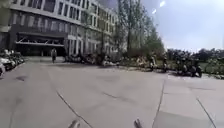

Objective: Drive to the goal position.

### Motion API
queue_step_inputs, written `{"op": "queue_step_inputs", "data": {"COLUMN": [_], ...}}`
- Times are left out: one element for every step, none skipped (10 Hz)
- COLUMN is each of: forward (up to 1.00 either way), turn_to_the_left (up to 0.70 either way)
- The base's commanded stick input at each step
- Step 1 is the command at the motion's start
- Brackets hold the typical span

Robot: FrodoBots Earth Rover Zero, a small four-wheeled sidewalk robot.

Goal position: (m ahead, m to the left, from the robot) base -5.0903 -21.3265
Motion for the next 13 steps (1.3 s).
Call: {"op": "queue_step_inputs", "data": {"forward": [0.0, 0.0, 0.0, 0.0, 0.0, 0.0, 0.0, 0.0, 0.0, 0.0, 0.0, 0.0, 0.0], "turn_to_the_left": [-0.85, -0.85, -0.85, -0.85, -0.85, -0.85, -0.85, -0.85, -0.85, -0.85, -0.85, -0.85, -0.85]}}
